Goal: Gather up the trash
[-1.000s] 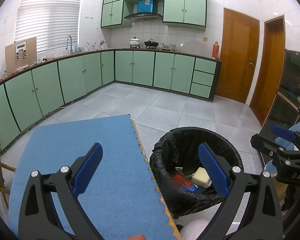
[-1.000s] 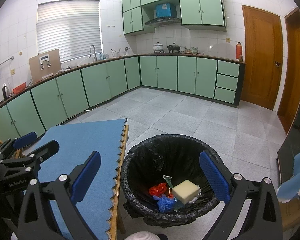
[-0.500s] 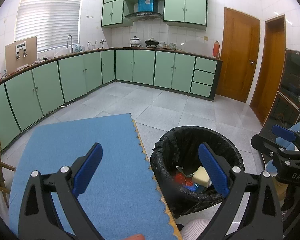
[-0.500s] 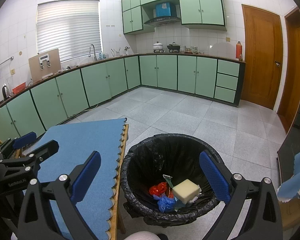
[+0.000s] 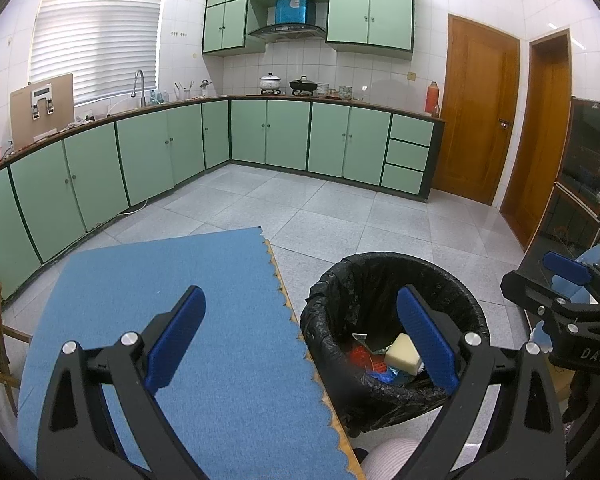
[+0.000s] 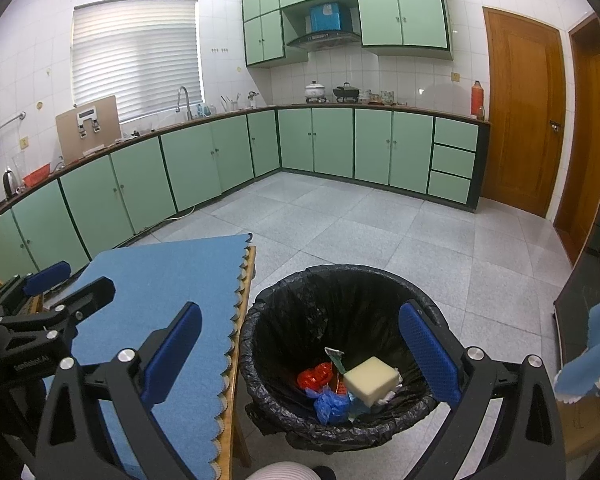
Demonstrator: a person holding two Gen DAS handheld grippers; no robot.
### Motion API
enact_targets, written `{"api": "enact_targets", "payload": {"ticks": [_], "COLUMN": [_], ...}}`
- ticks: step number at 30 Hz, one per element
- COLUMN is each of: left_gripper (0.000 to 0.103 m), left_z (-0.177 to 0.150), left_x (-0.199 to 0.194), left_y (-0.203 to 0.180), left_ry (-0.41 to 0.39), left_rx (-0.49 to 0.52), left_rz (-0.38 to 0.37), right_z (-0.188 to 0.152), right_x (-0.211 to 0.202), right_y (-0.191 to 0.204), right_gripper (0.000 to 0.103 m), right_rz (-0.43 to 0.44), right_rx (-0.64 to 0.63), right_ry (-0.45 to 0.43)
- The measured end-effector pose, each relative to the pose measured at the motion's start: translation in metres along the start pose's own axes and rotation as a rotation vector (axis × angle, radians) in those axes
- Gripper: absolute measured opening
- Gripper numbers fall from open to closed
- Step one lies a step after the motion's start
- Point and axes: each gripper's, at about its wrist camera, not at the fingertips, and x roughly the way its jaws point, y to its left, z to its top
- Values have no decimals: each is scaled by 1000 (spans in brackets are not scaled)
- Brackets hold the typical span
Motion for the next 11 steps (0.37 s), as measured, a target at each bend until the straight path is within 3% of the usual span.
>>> {"api": "enact_targets", "payload": {"ticks": [11], "left_gripper": [94], "left_z": [3], "left_x": [4], "left_y": [2], "left_ry": [10], "left_rx": [-1], "left_rz": [1], "right_z": [1], "right_x": [4], "right_y": [-3], "right_gripper": [97], "right_rz": [-1], "right_rx": [3], "right_ry": [3]}}
